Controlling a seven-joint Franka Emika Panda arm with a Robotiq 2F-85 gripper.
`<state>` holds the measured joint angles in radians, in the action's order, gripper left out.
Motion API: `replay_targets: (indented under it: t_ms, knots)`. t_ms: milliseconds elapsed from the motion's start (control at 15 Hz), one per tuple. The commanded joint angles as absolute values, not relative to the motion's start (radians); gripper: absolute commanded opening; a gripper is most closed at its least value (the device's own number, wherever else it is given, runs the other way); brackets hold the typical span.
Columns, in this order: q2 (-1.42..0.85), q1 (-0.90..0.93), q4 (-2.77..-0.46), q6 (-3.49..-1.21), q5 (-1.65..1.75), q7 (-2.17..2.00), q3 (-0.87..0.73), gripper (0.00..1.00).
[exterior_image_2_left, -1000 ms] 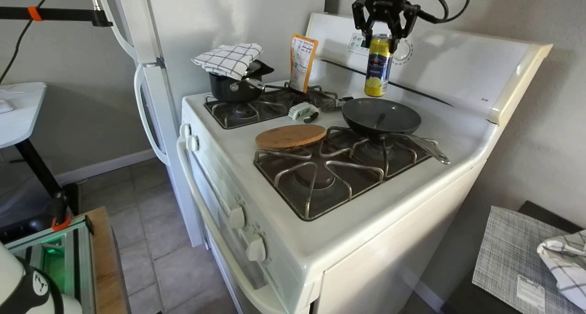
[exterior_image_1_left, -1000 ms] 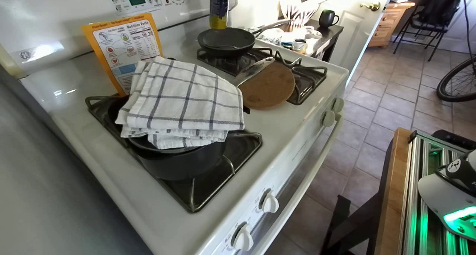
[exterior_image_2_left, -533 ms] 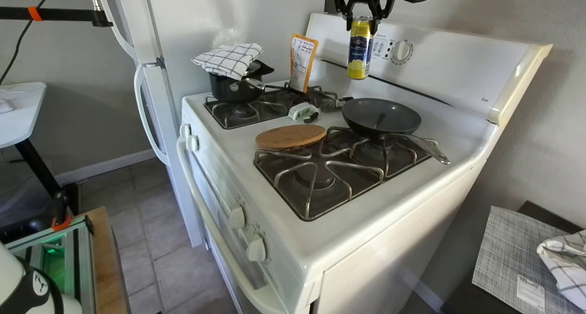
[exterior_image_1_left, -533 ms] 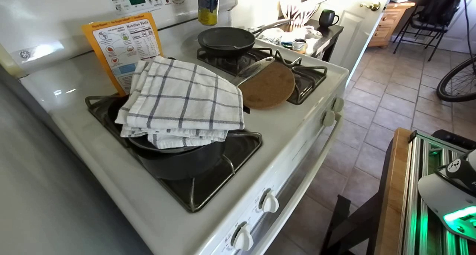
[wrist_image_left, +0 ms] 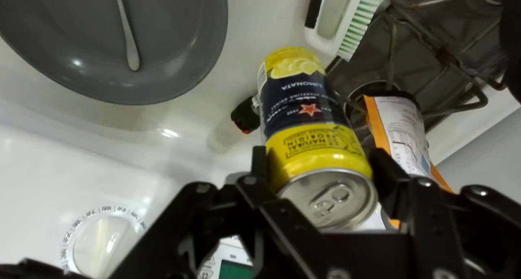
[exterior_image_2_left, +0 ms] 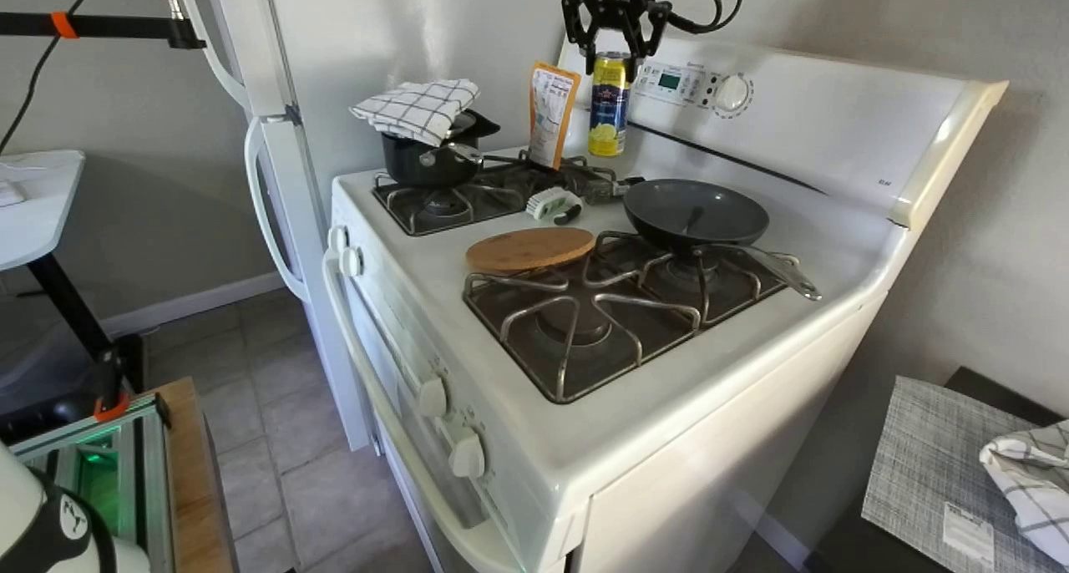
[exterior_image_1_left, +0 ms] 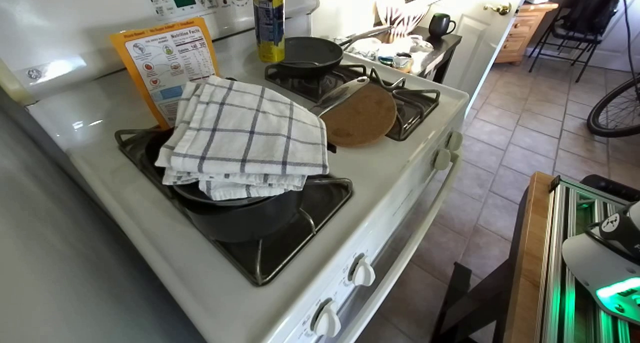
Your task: Take the can off of the pan
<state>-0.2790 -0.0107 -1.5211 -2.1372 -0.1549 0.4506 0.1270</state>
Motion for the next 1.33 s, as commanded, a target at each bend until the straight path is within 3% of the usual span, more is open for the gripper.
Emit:
replay_targets:
  t_ms: [0,667,1267]
  knots:
    - [-0.245,-0.020,-1.608,-2.165,-0.183,0.458,0.121,0.38]
    - [-0.326,0.000,-1.654,-2.359,-0.156,0.432,0.120,0.38]
    - [-0.387,0.021,-1.630,-2.376,-0.101,0.370,0.117,0.38]
